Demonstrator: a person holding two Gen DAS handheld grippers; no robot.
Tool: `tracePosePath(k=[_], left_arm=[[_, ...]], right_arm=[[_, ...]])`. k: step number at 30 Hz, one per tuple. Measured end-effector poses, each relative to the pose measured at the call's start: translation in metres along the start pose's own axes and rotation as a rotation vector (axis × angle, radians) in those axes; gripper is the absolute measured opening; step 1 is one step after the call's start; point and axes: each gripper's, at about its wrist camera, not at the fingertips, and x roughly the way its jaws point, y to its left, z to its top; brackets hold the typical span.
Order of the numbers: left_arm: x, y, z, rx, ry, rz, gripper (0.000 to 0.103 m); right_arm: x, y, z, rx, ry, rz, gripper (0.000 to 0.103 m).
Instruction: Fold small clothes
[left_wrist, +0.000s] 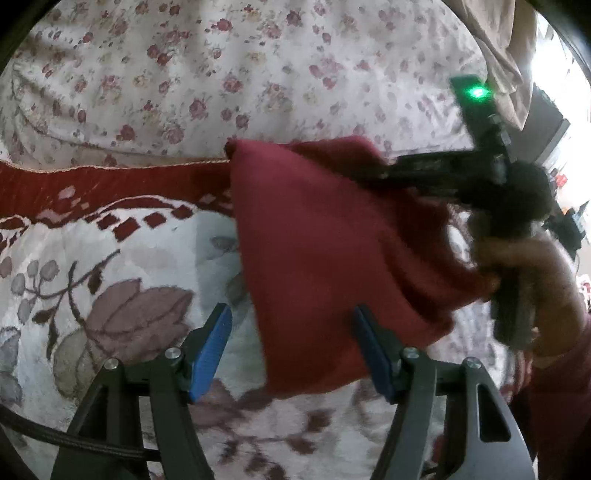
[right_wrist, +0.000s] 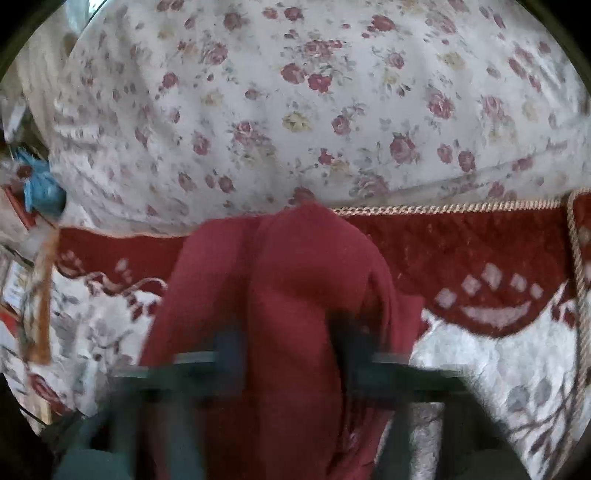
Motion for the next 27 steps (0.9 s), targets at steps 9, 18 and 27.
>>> tracePosePath(k=[9,18,27], left_arm=[[0.014,-0.007,-0.008,0.077,0.009,0.016,0.073],[0.013,0.000,-0.009,0.026,0.014,0.000,0.075],[0.010,-0.002,-0.011,0.018,0.007,0.013,0.076]], right_arm=[[-0.017,-0.038,-0.017,0.149,-0.046,0.026,0.024],[-0.076,0.011,-0.081,0.000,-0.055,0.112,0.066],[-0.071,-0.005,-0.106,0.063,-0.052,0.166,0.052]])
